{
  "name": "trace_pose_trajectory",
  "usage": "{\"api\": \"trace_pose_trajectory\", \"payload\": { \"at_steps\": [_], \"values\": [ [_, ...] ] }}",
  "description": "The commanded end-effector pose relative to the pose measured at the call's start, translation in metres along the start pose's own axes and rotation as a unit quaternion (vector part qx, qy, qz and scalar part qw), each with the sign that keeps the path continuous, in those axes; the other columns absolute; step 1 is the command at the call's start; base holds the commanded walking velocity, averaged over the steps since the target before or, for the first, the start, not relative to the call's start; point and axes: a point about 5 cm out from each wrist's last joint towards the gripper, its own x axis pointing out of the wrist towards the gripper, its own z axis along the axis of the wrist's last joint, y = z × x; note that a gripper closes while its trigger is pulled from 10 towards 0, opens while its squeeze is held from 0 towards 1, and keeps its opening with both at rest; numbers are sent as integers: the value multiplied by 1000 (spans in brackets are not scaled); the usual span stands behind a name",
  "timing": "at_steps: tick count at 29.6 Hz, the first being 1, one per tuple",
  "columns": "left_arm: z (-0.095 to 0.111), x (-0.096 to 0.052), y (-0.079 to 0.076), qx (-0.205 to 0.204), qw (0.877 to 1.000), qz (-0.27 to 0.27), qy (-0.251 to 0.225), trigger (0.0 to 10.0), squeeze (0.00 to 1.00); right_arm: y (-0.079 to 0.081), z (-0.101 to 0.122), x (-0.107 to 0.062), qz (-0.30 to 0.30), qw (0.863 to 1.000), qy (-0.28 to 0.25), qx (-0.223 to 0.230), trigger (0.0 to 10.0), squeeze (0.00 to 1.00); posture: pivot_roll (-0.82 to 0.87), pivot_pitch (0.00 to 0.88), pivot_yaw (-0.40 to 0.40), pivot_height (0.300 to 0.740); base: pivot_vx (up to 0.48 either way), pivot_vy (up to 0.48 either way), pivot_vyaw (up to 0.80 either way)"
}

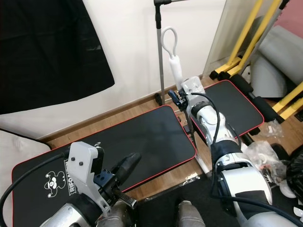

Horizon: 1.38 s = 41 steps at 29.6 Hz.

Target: Sweep floor

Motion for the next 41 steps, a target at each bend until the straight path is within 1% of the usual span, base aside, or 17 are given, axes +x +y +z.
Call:
{"api": "trace_pose_trajectory", "payload": {
  "at_steps": [1, 2, 3, 4, 6, 10, 14, 15, 17, 20, 21, 26, 28, 32, 33, 37, 41],
  "values": [
    [-4, 0, 1, -6, 1000, 8, 12, 10000, 0, 0, -12, -7, 2, 1000, 18, -7, 10000, 969, 49, 274, -58, 740, 0, 0, 0],
    [-4, 1, 1, -4, 1000, 5, 11, 10000, 0, -1, -17, -12, 1, 1000, 26, -8, 10000, 847, 45, 265, -63, 740, 0, 0, 0],
    [-5, 4, 3, 0, 1000, 3, 9, 10000, 0, -3, -28, -22, 2, 999, 38, 8, 10000, 808, 39, 252, -68, 740, 0, 0, 0],
    [-5, 4, 3, 0, 1000, 3, 9, 10000, 0, -3, -28, -22, 2, 999, 38, 8, 10000, 808, 39, 252, -68, 740, 0, 0, 0],
    [-5, 8, 6, 4, 1000, 4, 6, 10000, 0, -4, -38, -37, 8, 998, 44, 48, 10000, 808, 26, 239, -69, 740, 0, 0, 0],
    [-6, 10, 8, 6, 1000, 3, 5, 10000, 0, -4, -42, -46, 12, 997, 46, 64, 10000, 804, 14, 226, -68, 740, 0, 0, 0],
    [-7, 17, 13, 13, 1000, 0, 2, 10000, 0, 1, -36, -64, 31, 994, 34, 95, 10000, 761, -14, 192, -63, 740, 0, 0, 0],
    [-7, 19, 17, 16, 1000, 5, 0, 10000, 0, 1, -29, -70, 29, 992, 24, 117, 10000, 0, -28, 173, -62, 740, 0, 0, 0],
    [-7, 19, 17, 16, 1000, 5, 0, 10000, 0, 1, -29, -70, 29, 992, 24, 117, 10000, 0, -28, 173, -62, 740, 0, 0, 0],
    [-10, 24, 26, 17, 999, 29, -5, 10000, 0, 3, -10, -79, 12, 985, 15, 170, 10000, 0, -48, 150, -58, 740, 0, 0, 0],
    [-10, 24, 26, 17, 999, 29, -5, 10000, 0, 3, -10, -79, 12, 985, 15, 170, 10000, 0, -48, 150, -58, 740, 0, 0, 0],
    [-15, 29, 39, 17, 998, 55, -9, 10000, 0, 21, 17, -86, 58, 980, 17, 191, 10000, 0, -83, 100, -60, 740, 0, 0, -793],
    [-18, 31, 42, 12, 997, 70, -13, 10000, 0, 32, 27, -87, 79, 979, -11, 189, 10000, 0, -93, 71, -60, 740, 0, 0, -800],
    [-23, 35, 42, 16, 996, 82, -11, 10000, 0, 53, 29, -94, 99, 974, 4, 204, 10000, 0, -84, 46, -52, 740, 0, 0, -800],
    [-23, 35, 42, 16, 996, 82, -11, 10000, 0, 53, 29, -94, 99, 974, 4, 204, 10000, 0, -84, 46, -52, 740, 0, 0, -800],
    [-28, 37, 45, 41, 995, 86, 3, 10000, 0, 88, 26, -102, 152, 970, 2, 191, 10000, 0, -70, 14, -38, 740, 0, 0, -800],
    [-30, 39, 48, 57, 994, 88, 9, 10000, 0, 89, 26, -101, 159, 971, -4, 178, 10000, 0, -68, 0, -41, 740, 0, 0, -800]
  ]
}}
